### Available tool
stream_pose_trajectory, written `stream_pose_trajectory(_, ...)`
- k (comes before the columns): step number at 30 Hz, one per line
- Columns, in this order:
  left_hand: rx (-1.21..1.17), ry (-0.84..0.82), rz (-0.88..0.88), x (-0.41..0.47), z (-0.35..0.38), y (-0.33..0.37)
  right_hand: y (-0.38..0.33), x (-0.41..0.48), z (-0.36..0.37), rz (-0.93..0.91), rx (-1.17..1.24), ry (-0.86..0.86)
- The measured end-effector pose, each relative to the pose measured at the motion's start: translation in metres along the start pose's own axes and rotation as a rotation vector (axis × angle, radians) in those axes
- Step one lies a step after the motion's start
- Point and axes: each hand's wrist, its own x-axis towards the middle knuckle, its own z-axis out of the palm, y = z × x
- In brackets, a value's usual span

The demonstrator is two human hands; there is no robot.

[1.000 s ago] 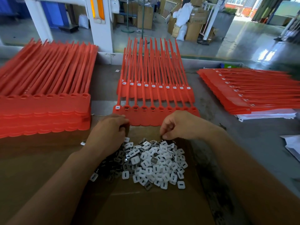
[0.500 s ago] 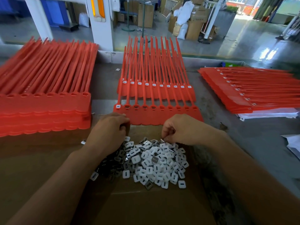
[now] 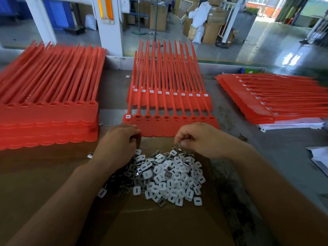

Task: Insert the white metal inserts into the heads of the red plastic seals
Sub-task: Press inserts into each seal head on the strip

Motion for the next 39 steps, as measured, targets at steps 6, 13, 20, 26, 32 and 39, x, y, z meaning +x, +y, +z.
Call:
stream_pose_trajectory(6,-0.012,0.016,0.008,0.0,0.001,-0.001,0.001,0.003,-0.003,0.023,0.015,0.061)
stream_pose_trajectory(13,0.001,0.011,0.014,0.002,0.002,-0.001,0.003,0.003,0.004,0.019,0.09,0.07)
stream_pose_trajectory(20,-0.005,0.016,0.011,0.001,0.002,-0.002,0.007,0.002,0.001,0.025,0.204,0.128)
stream_pose_trajectory(26,-0.007,0.018,0.012,0.001,0.002,-0.002,0.014,0.003,0.001,0.068,0.145,0.105)
stream_pose_trajectory(32,-0.004,0.015,0.016,0.001,0.002,-0.002,0.014,0.003,0.002,0.073,0.271,0.158)
stream_pose_trajectory(39,0.004,0.012,0.017,0.002,0.002,-0.002,0.022,0.013,-0.002,0.109,0.328,0.345)
